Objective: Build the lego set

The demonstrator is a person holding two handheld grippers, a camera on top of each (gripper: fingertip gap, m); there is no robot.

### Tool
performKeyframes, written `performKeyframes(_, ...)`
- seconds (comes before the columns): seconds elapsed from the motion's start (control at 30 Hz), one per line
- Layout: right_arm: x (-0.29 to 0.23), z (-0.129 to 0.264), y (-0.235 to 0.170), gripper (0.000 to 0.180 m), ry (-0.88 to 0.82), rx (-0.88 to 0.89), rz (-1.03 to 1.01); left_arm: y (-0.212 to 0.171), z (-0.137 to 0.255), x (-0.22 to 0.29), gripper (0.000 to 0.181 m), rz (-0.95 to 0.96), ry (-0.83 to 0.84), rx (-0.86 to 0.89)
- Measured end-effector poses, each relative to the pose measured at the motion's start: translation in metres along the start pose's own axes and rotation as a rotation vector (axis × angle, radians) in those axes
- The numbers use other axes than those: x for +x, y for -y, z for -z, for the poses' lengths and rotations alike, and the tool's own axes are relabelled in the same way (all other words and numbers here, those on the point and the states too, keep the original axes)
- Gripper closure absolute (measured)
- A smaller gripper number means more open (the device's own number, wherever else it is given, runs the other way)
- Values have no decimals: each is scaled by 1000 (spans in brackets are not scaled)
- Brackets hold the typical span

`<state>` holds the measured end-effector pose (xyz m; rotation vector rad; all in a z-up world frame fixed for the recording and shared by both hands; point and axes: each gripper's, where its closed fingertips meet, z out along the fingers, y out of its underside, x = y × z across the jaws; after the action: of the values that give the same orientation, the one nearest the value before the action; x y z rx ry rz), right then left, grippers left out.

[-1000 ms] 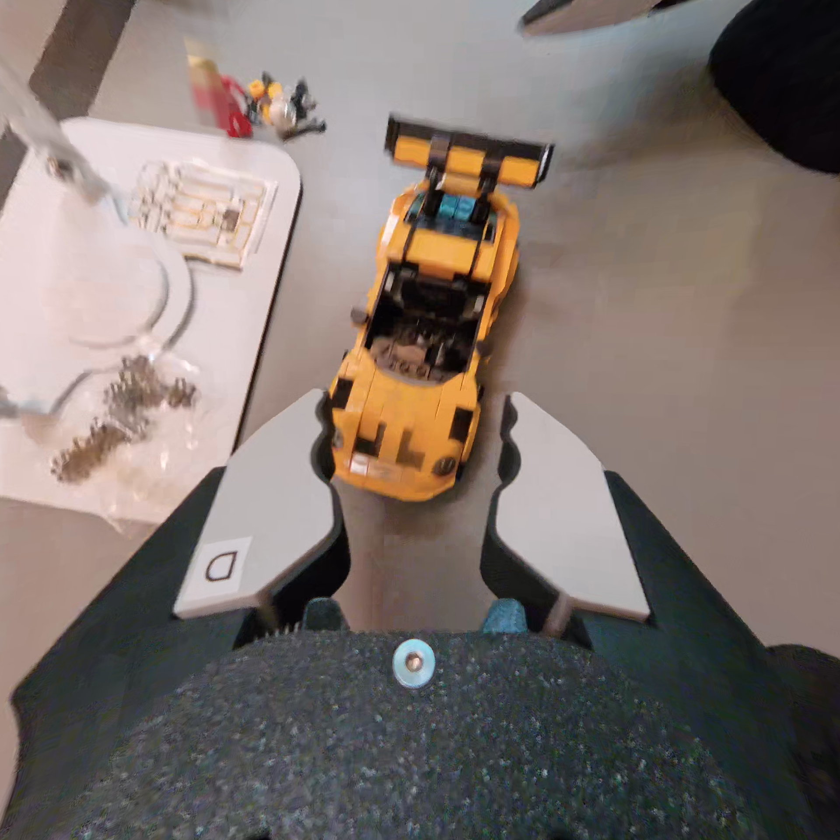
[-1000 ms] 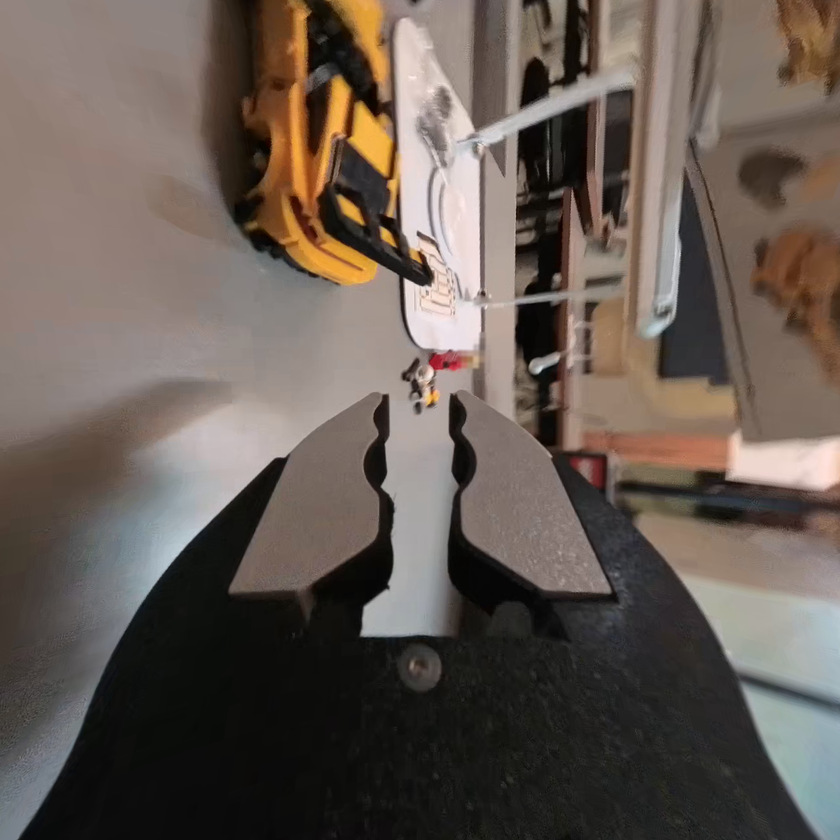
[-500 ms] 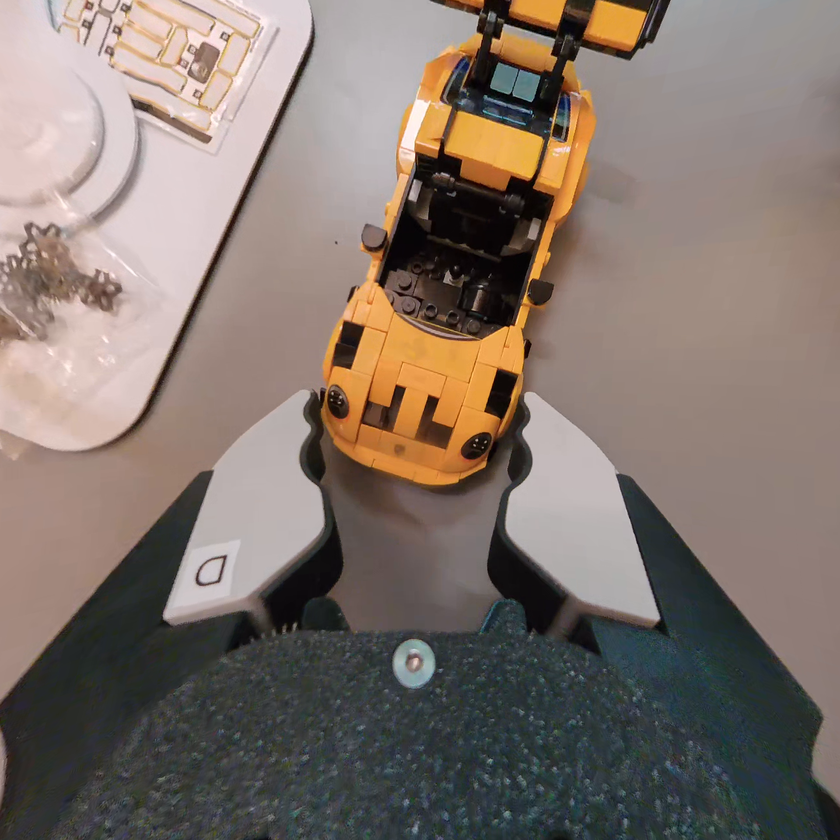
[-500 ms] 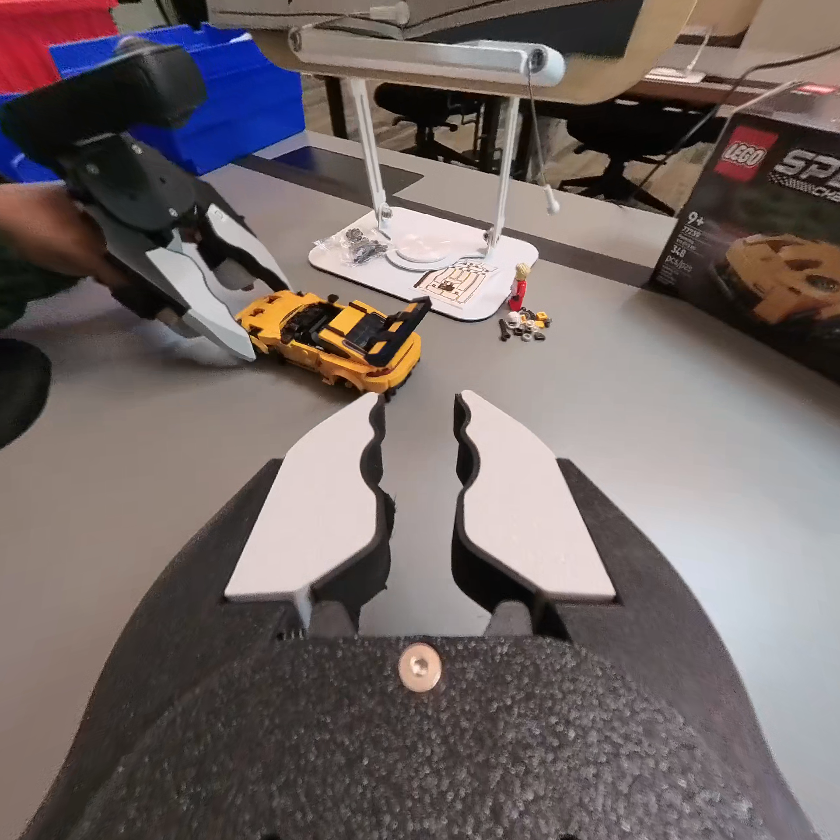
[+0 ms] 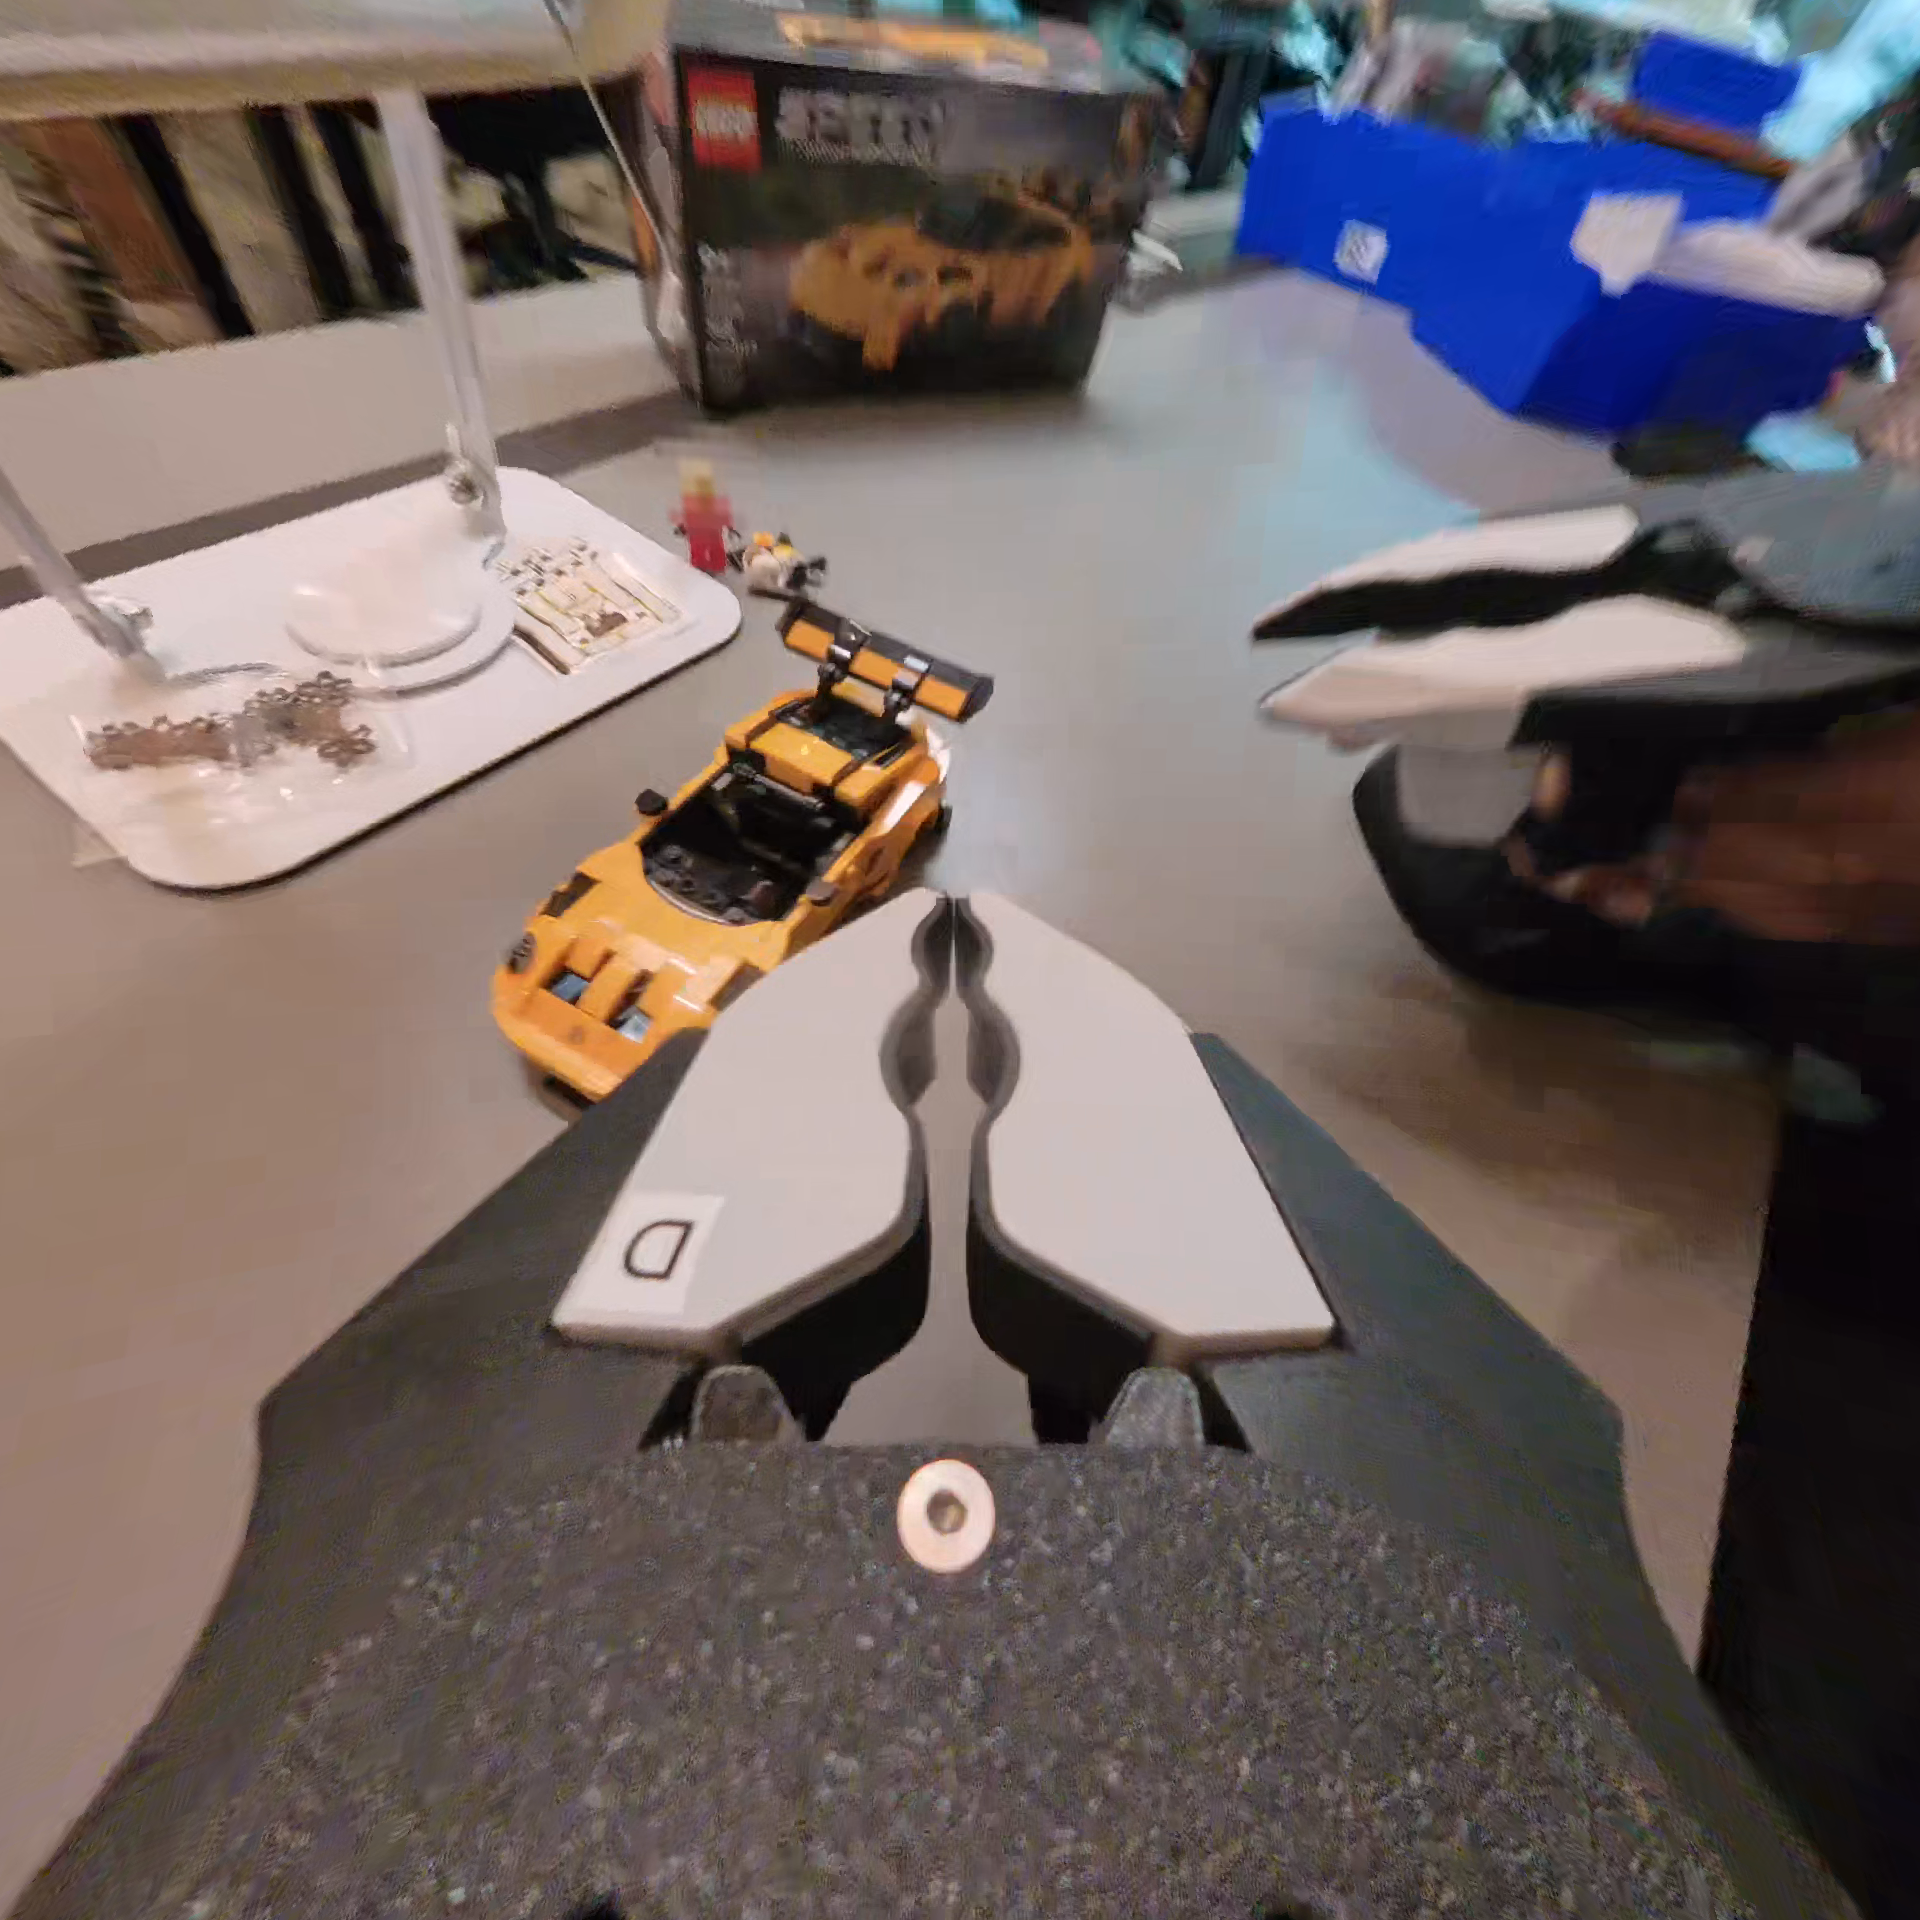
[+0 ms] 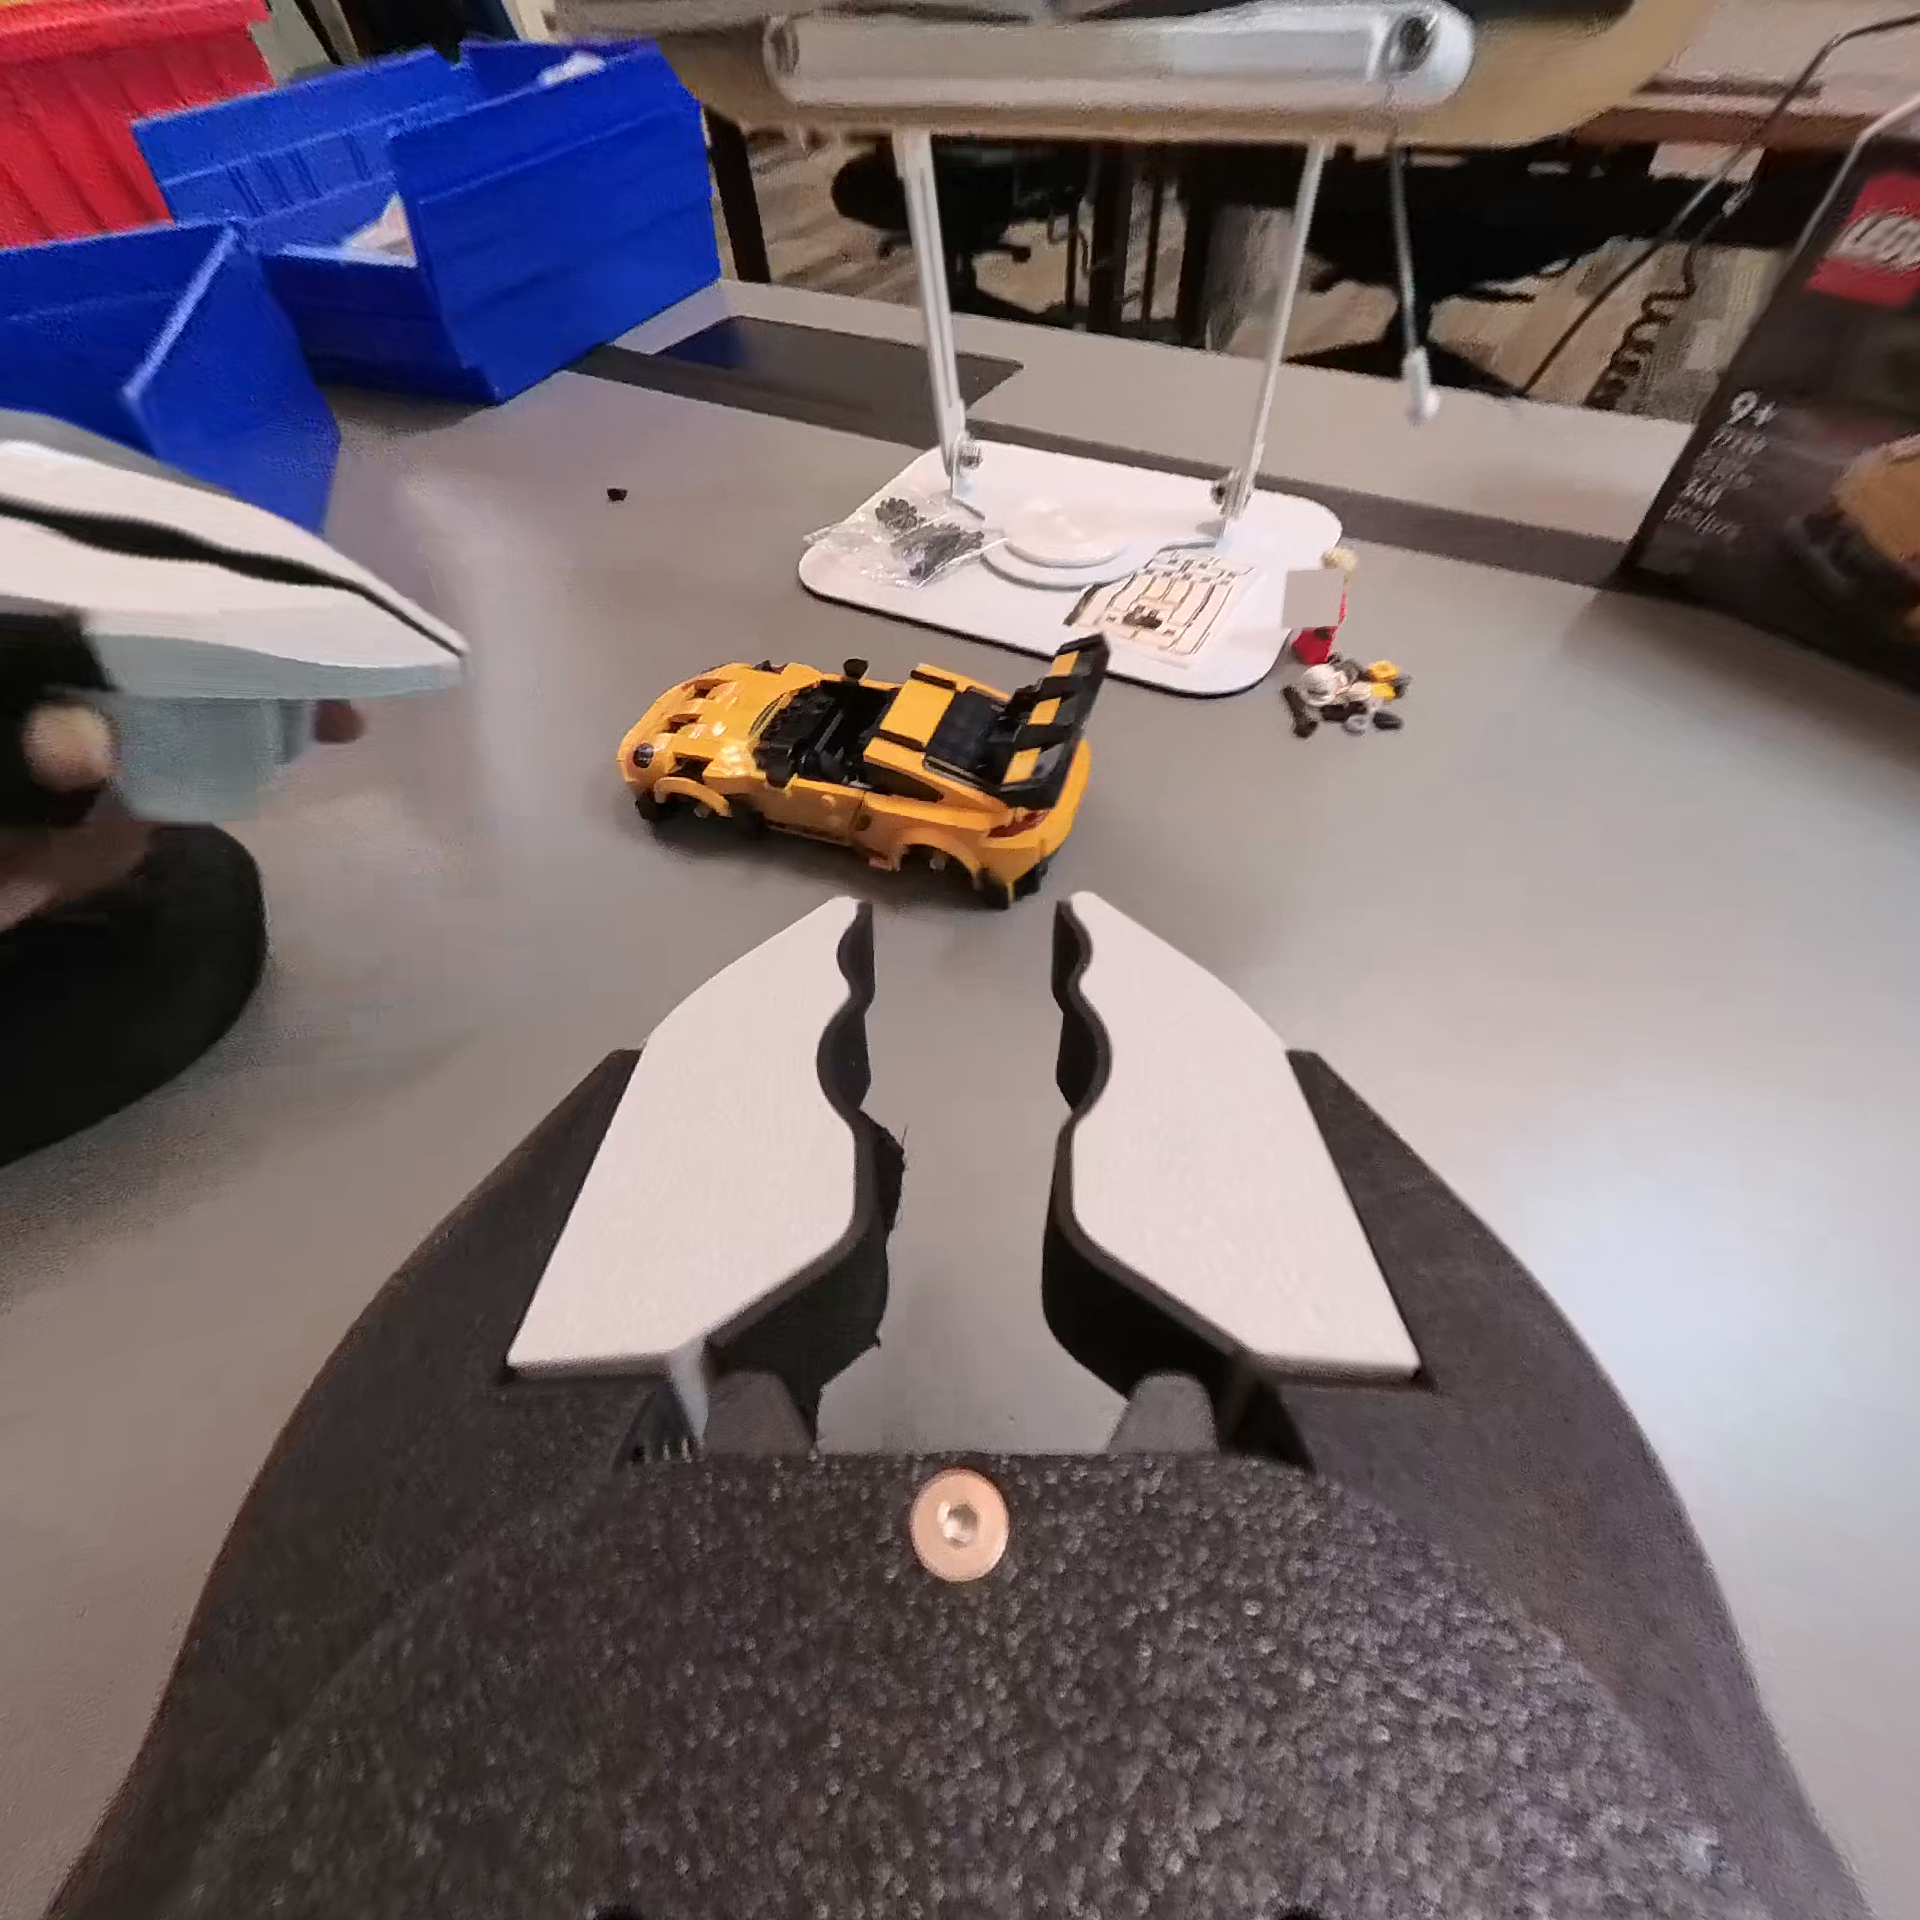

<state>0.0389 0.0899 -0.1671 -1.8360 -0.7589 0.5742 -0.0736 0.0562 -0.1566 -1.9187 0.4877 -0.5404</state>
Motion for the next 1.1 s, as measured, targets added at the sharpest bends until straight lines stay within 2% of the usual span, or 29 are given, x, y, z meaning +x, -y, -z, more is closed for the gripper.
performKeyframes(0.07, -4, -12, -3, 151, -54, -13, 32, 2, 3, 6, 181, 66, 109, 69)
performKeyframes(0.13, -13, -23, -2, 166, -53, 6, 4, 0, -1, 8, 181, 122, 176, 120)
performKeyframes(0.2, -18, -30, -4, 178, -68, 19, -8, -9, -9, 3, 181, 97, 247, 102)
performKeyframes(0.37, -18, -32, -15, 180, -102, 5, -10, -23, -14, -13, 181, 71, 307, 48)
performKeyframes(0.4, -16, -31, -16, 180, -107, 6, -7, -26, -14, -16, 175, 53, 300, 3)
performKeyframes(0.47, -15, -28, -15, 180, -102, 14, -8, -36, -15, -29, 135, -17, 290, -151)
performKeyframes(0.53, -13, -26, -16, 178, -92, 21, -15, -36, -13, -50, 110, -144, 272, -257)
performKeyframes(0.6, -12, -27, -17, 177, -84, 23, -28, -31, -22, -69, 98, -217, 203, -271)
performKeyframes(0.77, -7, -30, -19, 175, -105, 11, -17, -48, -62, -69, 67, -193, -131, -335)
performKeyframes(0.87, -4, -31, -18, 174, -112, 10, -22, -71, -75, -80, 55, -352, -106, -485)
performKeyframes(0.9, -4, -31, -17, 173, -114, 13, -18, -70, -78, -76, 69, -335, -130, -476)
performKeyframes(0.93, -4, -31, -16, 173, -115, 17, -14, -69, -78, -75, 76, -339, -140, -481)
performKeyframes(0.97, -5, -31, -16, 172, -111, 20, -12, -67, -76, -76, 96, -340, -136, -486)
performKeyframes(1.1, -6, -27, -15, 172, -99, 28, -21, -67, -72, -77, 96, -260, -143, -507)
